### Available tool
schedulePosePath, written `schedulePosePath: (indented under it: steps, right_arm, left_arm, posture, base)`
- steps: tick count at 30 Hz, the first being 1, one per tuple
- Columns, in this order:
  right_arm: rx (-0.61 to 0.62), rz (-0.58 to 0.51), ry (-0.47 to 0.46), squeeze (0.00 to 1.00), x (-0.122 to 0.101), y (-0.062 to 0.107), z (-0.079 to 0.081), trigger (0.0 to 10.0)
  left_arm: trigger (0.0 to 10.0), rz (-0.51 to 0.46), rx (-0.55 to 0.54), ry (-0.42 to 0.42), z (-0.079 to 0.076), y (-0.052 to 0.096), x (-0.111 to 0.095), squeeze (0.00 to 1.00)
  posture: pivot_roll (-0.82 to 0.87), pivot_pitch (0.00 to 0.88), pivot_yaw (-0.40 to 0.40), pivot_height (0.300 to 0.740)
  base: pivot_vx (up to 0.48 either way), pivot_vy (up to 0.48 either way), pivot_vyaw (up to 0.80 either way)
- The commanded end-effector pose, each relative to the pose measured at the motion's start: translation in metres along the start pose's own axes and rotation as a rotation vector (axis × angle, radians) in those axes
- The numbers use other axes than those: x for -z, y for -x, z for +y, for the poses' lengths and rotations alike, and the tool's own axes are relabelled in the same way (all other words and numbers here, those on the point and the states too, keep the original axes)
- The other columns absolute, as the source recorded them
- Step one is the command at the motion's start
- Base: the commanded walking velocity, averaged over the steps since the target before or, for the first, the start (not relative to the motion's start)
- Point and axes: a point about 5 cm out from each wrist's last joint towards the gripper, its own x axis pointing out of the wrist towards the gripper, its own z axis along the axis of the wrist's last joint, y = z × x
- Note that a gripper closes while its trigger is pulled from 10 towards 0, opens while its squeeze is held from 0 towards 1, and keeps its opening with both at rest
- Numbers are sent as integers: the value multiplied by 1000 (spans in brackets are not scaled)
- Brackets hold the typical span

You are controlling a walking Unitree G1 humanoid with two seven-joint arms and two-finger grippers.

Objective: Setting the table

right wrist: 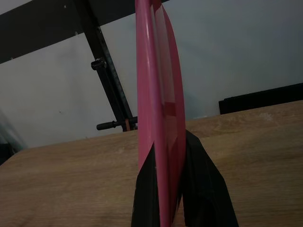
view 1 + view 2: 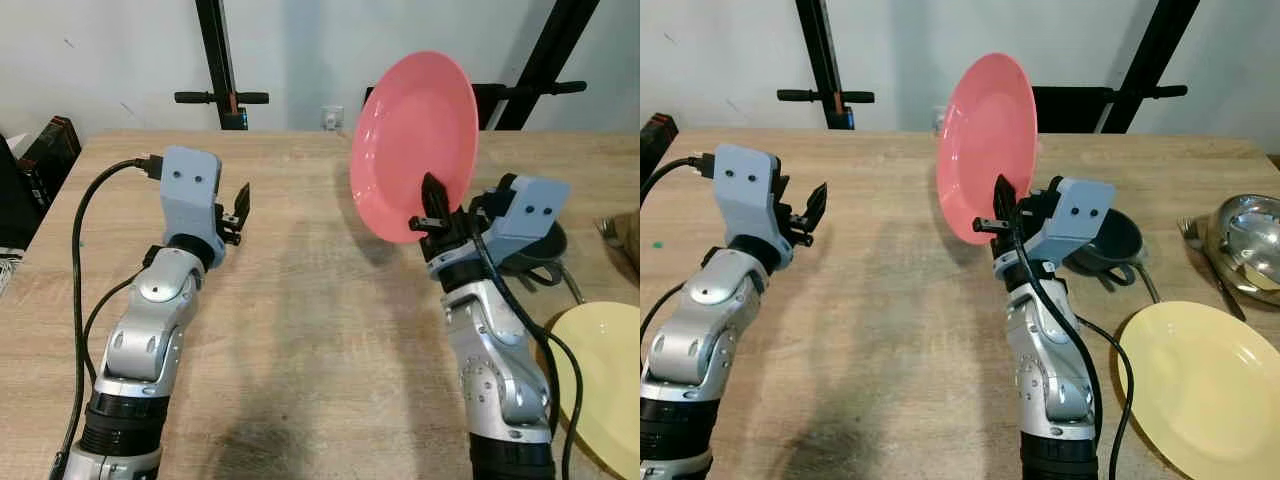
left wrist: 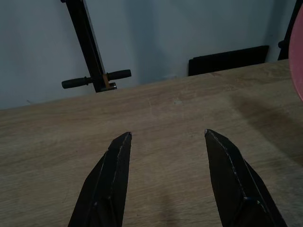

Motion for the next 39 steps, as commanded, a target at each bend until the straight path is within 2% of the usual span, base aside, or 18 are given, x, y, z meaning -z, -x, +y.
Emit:
schedulePosePath:
  steps: [1,11,39]
  right_arm:
    - [1,-11,0,0,0,0,0,10000]
    - [4,-11,7,0,0,-1,-2,10000]
    - [5,-3,20,0,2,2,-5,10000]
  left_arm:
    - [10000,6,1,1,-1,-1,3,0]
    - [10000,6,7,3,-4,-2,5,0]
    - [10000,7,14,12,-5,-2,8,0]
  posture:
    - [-101,46,67,740]
    - [-105,35,69,740]
    - [-114,30,67,740]
  base:
    - [0,0,0]
    - [0,0,0]
    - [-419,0,0]
